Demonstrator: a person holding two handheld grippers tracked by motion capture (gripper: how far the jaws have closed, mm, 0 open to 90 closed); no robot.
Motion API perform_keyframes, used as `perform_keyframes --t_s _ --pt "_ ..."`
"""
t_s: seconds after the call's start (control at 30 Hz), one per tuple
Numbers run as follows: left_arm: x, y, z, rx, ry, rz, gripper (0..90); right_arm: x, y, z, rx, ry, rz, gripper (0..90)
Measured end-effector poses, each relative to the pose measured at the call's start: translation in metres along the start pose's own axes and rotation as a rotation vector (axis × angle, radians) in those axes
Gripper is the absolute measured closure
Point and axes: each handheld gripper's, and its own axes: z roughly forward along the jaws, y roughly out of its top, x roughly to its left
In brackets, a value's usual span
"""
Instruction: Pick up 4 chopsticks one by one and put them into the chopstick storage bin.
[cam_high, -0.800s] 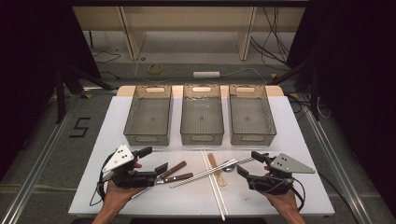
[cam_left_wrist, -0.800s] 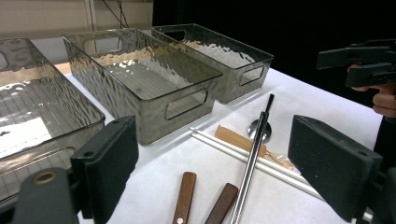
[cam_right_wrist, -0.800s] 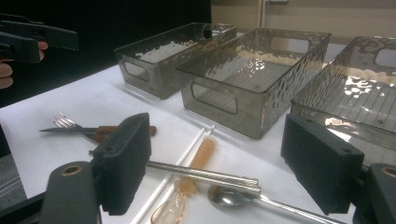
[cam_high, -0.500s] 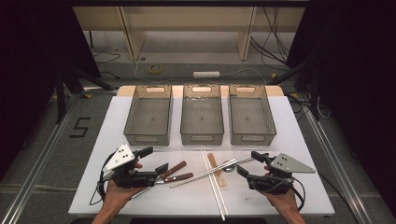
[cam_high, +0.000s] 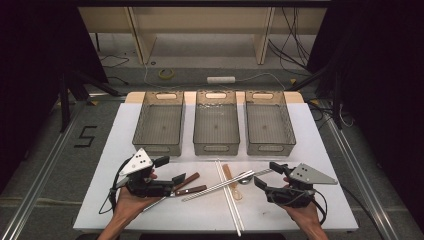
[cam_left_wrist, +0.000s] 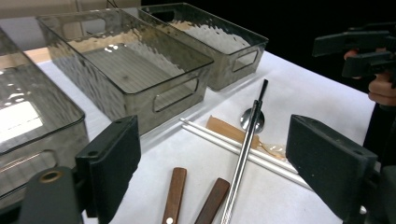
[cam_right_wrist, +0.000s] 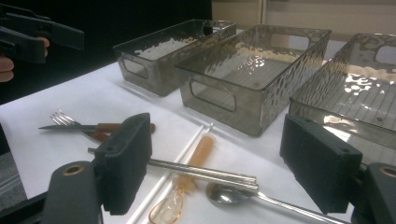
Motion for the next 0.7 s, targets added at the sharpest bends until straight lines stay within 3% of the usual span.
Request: perform_keyframes --t_s 0.27,0.7 --pt "-0.004 0.01 0.022 0.089 -0.042 0.034 18.7 0.0 0.0 0.0 0.006 0.011 0.004 26.0" --pt "-0.01 0.016 0.073 0.327 -0.099 0.092 27.3 -0.001 0.0 0.002 0.021 0.03 0.011 26.1"
